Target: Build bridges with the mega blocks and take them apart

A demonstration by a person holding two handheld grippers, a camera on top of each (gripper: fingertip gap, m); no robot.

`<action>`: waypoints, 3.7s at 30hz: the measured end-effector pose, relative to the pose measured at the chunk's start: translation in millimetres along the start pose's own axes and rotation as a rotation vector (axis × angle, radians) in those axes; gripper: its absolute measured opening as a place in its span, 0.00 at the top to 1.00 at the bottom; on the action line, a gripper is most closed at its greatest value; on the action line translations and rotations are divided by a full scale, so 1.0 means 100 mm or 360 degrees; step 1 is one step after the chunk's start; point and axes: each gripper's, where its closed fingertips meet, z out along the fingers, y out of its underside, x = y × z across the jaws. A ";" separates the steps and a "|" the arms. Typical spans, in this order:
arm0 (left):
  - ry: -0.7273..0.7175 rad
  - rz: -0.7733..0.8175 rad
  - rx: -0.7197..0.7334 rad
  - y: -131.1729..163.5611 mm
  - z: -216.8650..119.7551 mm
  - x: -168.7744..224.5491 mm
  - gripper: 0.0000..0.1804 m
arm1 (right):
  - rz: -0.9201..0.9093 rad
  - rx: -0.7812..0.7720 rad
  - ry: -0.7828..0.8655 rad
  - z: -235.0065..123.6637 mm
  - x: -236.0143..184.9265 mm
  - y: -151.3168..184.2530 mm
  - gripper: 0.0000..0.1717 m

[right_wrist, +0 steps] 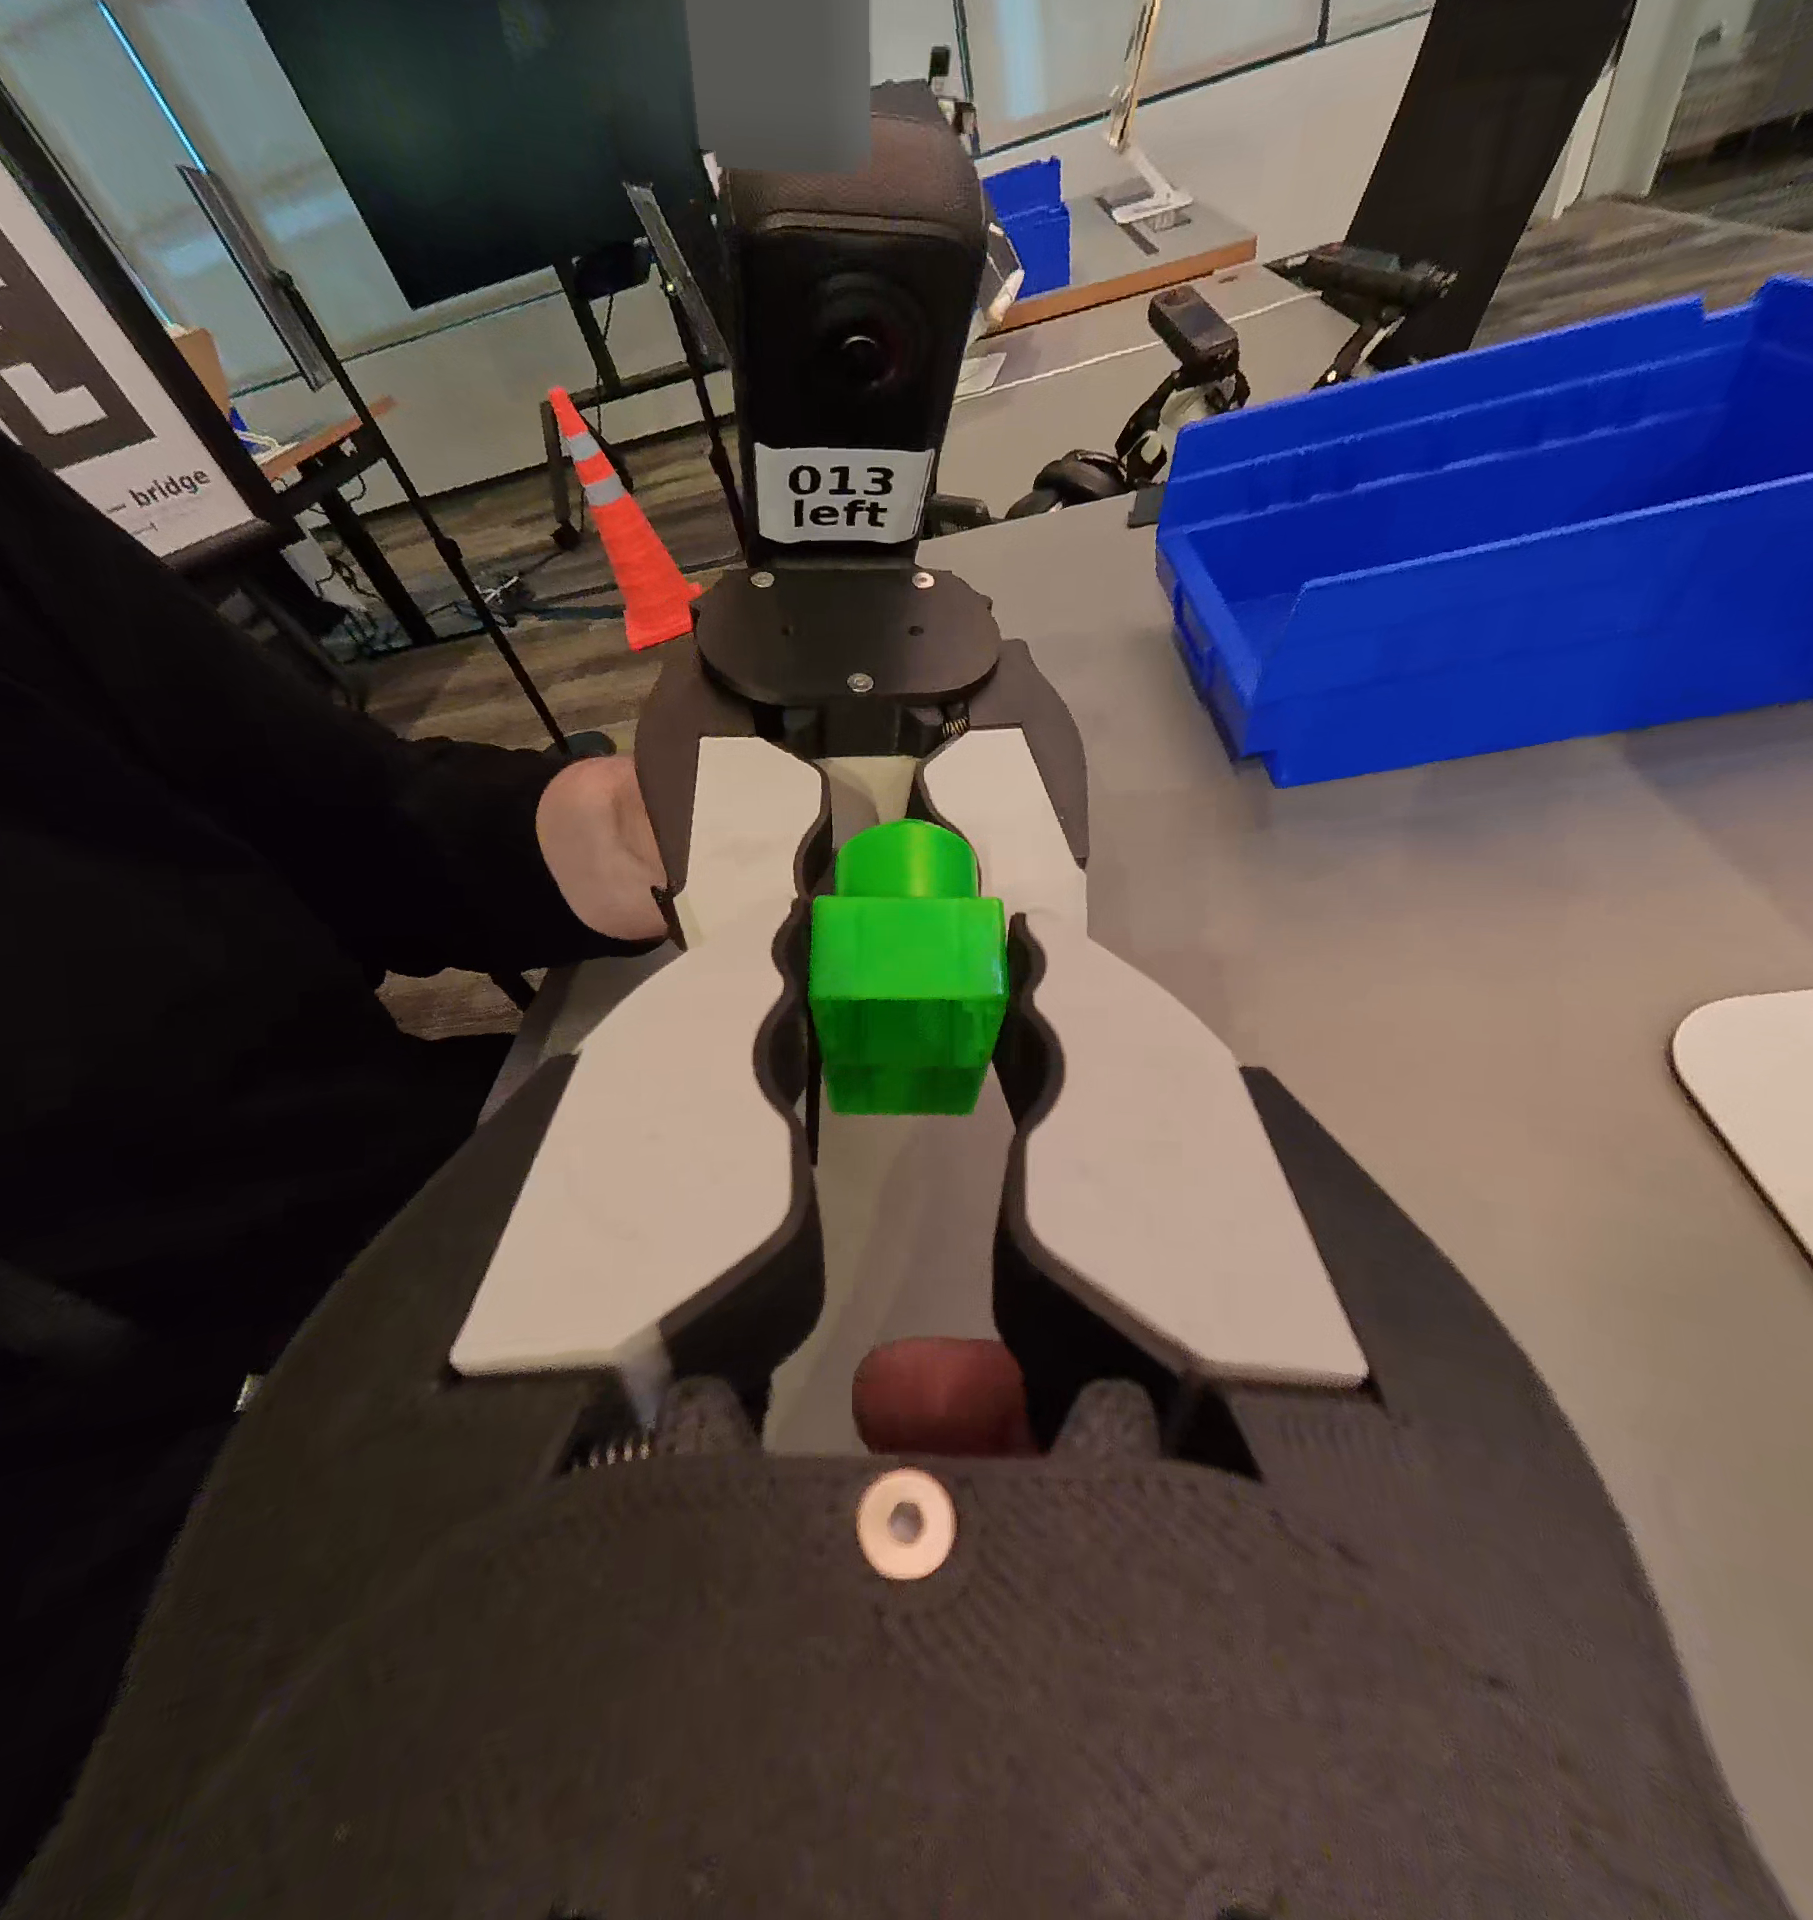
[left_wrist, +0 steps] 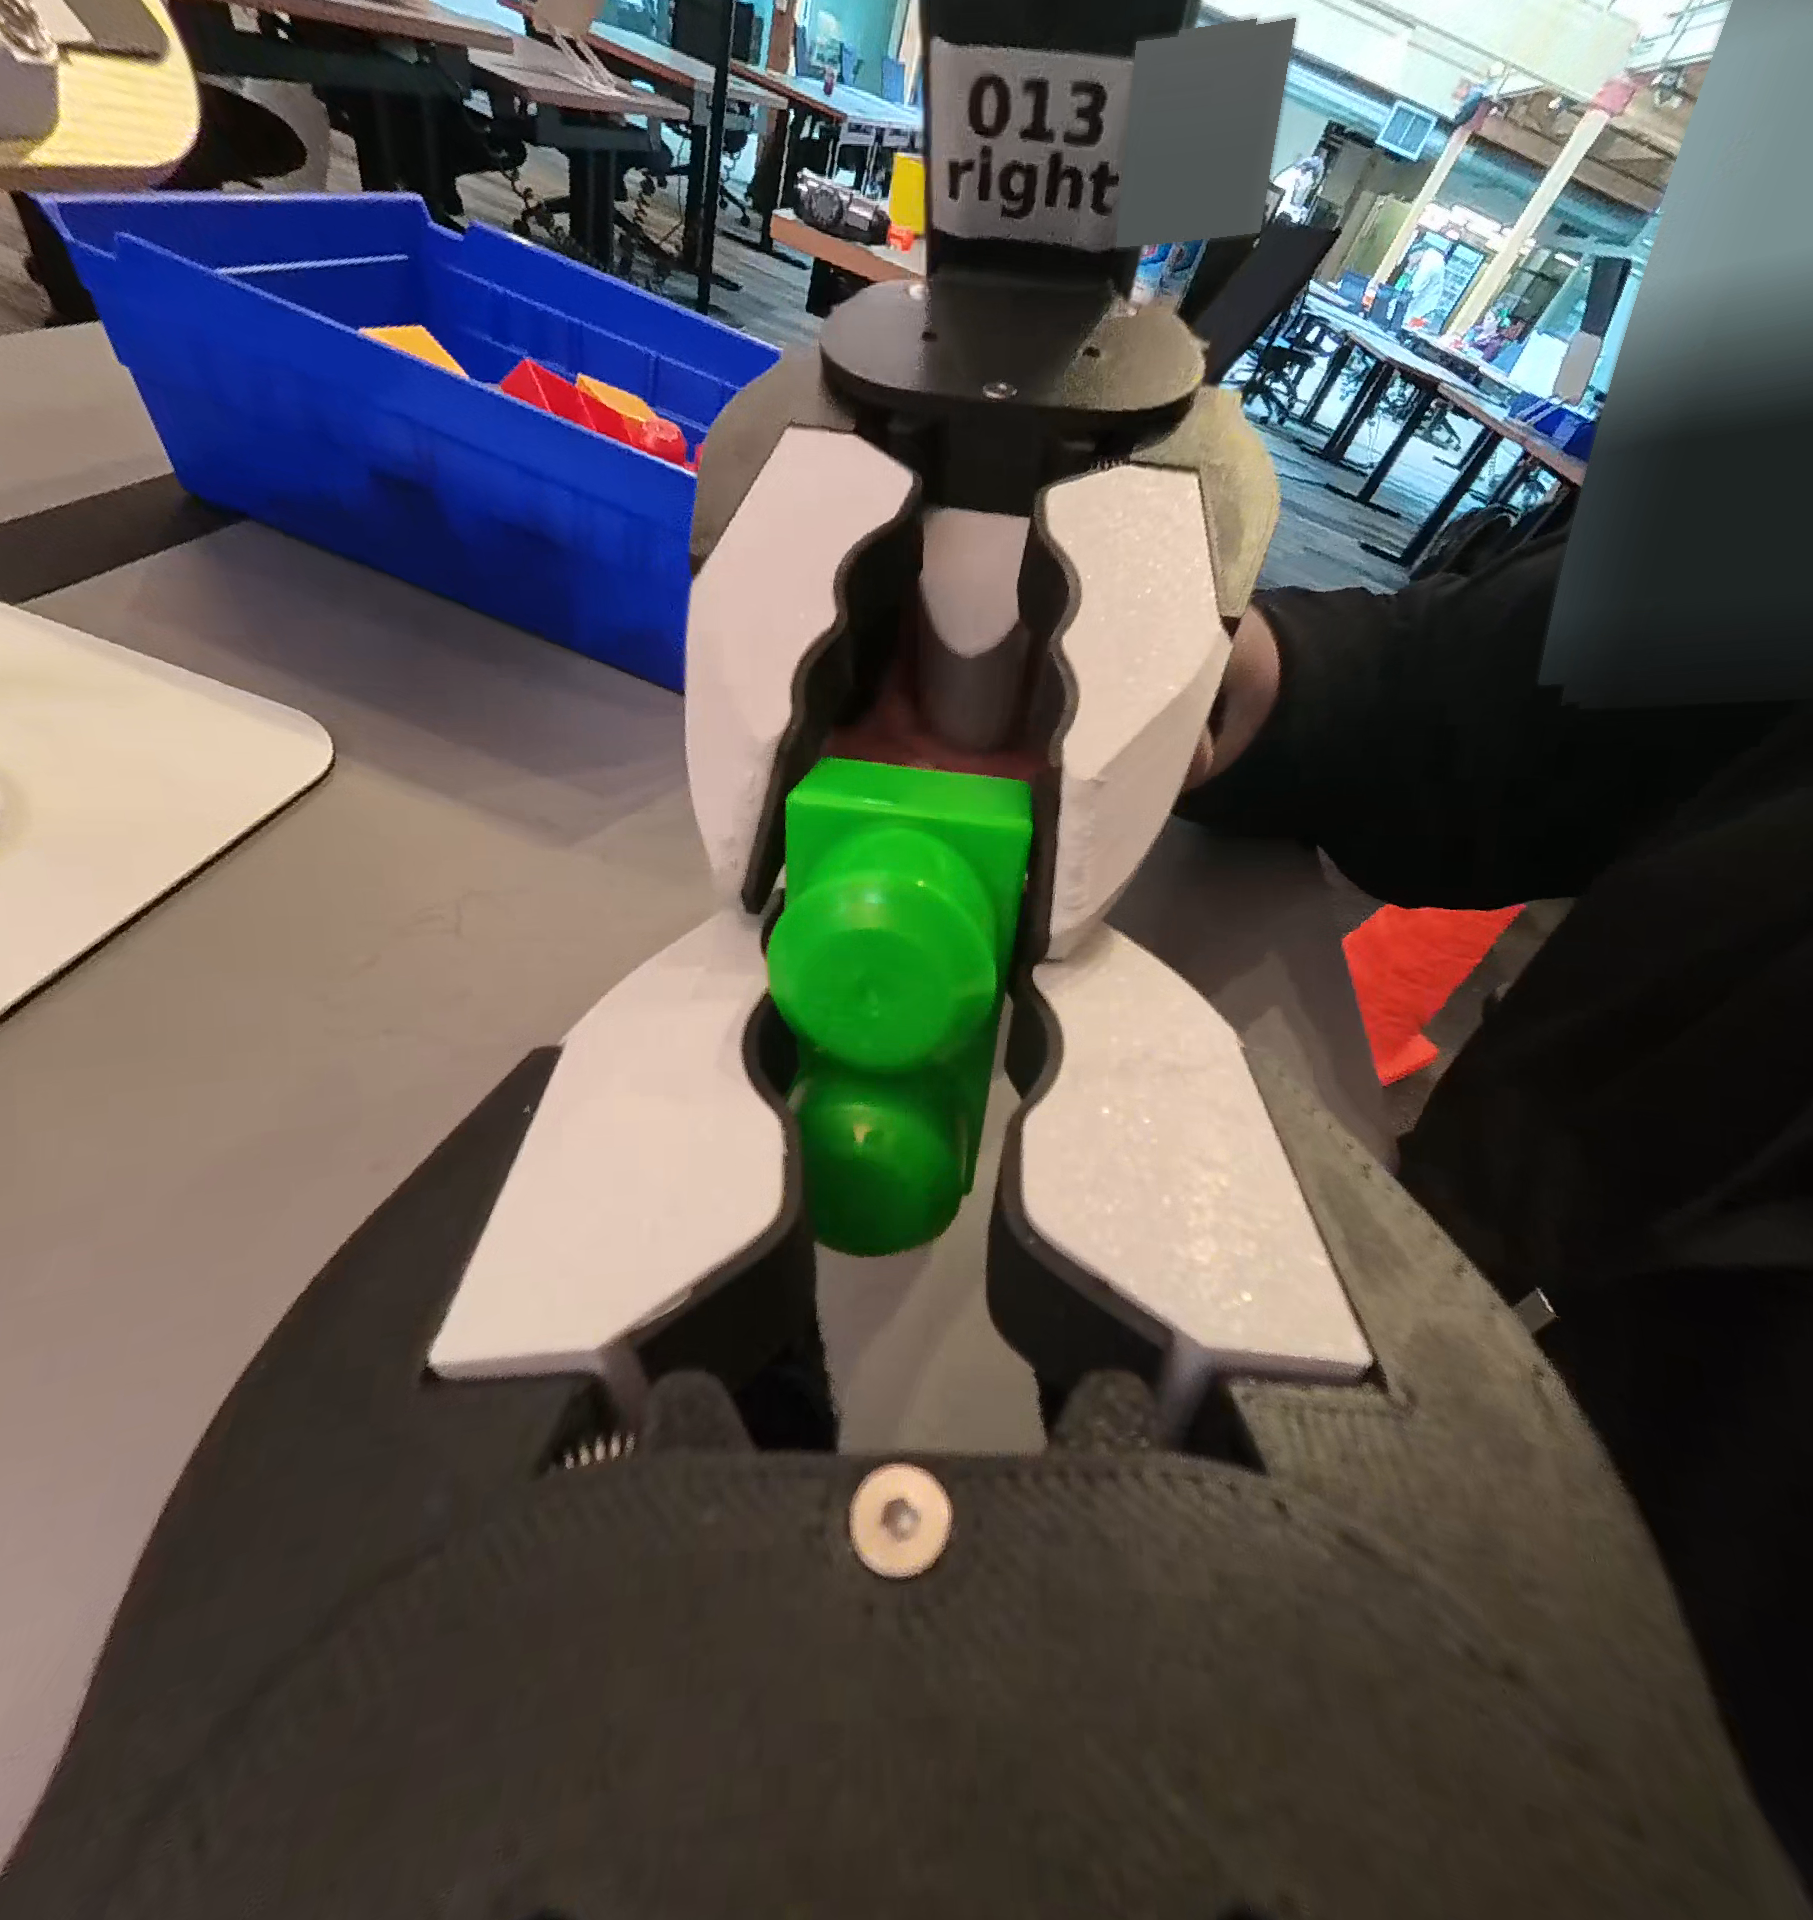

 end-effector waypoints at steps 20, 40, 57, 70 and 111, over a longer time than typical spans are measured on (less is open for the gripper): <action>-0.0280 -0.0064 0.0156 0.16 -0.35 -0.51 1.00 | 0.0128 0.0129 0.1545 -3.19 2.06 -0.07 0.79; -0.0362 -0.0071 0.0194 0.17 -0.51 -0.60 1.00 | 0.0114 -0.0071 0.1784 -3.38 2.02 -0.06 0.57; -0.2088 -0.0074 0.0120 0.26 -3.96 -1.94 0.50 | 0.0228 -0.0384 0.2394 -4.47 1.29 0.76 0.41; -0.1834 -0.0549 0.0013 0.95 -3.85 -2.72 0.65 | 0.0660 -0.0560 0.2213 -4.35 1.55 1.62 0.62; -0.1970 -0.0341 0.0683 0.65 -4.56 -1.46 0.97 | 0.0244 -0.0674 0.1319 -3.47 0.40 1.78 0.97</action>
